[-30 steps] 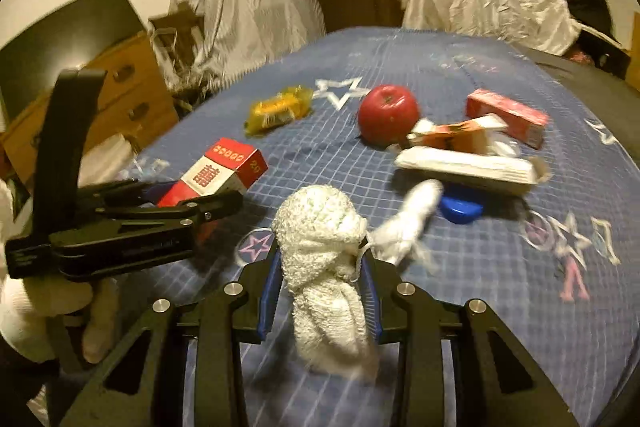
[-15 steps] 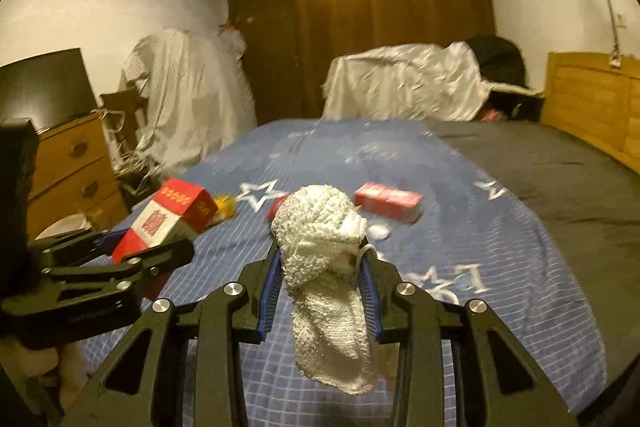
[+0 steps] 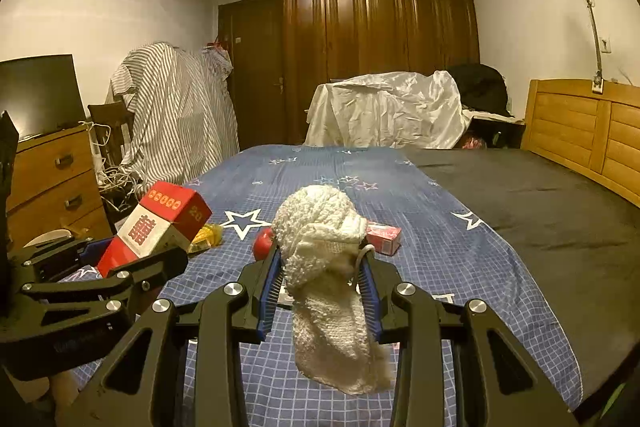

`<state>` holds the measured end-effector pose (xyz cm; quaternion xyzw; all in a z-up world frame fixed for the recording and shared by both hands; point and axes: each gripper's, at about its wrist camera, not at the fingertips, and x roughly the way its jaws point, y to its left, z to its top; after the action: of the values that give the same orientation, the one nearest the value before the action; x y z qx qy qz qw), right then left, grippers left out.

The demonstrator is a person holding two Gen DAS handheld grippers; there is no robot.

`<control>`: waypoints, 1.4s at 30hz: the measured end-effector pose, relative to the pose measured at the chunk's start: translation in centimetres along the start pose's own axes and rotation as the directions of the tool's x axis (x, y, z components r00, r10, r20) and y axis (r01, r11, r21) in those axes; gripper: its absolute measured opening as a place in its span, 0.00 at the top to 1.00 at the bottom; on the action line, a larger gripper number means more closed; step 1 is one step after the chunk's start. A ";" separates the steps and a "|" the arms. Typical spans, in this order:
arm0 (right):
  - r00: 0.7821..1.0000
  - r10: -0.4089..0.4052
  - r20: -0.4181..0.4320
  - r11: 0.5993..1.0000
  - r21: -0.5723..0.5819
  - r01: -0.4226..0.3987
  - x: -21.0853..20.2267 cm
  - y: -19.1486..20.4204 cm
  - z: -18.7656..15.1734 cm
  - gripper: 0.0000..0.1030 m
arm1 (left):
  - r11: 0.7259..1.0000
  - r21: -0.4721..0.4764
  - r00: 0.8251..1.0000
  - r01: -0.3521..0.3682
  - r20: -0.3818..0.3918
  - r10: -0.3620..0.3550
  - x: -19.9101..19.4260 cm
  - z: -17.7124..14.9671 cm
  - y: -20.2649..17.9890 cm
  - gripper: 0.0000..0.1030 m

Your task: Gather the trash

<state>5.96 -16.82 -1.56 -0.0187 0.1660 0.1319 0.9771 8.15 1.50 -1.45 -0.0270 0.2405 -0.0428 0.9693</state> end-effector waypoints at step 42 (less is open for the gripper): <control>0.703 0.450 -0.550 0.860 0.480 -0.175 22.8 -7.6 -7.7 0.55 | 0.974 -0.202 0.975 -0.101 -0.215 0.056 4.6 -3.3 10.9 0.46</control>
<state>26.25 -19.04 -16.37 0.1621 0.5152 0.2485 0.8041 11.42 11.76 -7.26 -0.1158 0.3447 0.0189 0.9313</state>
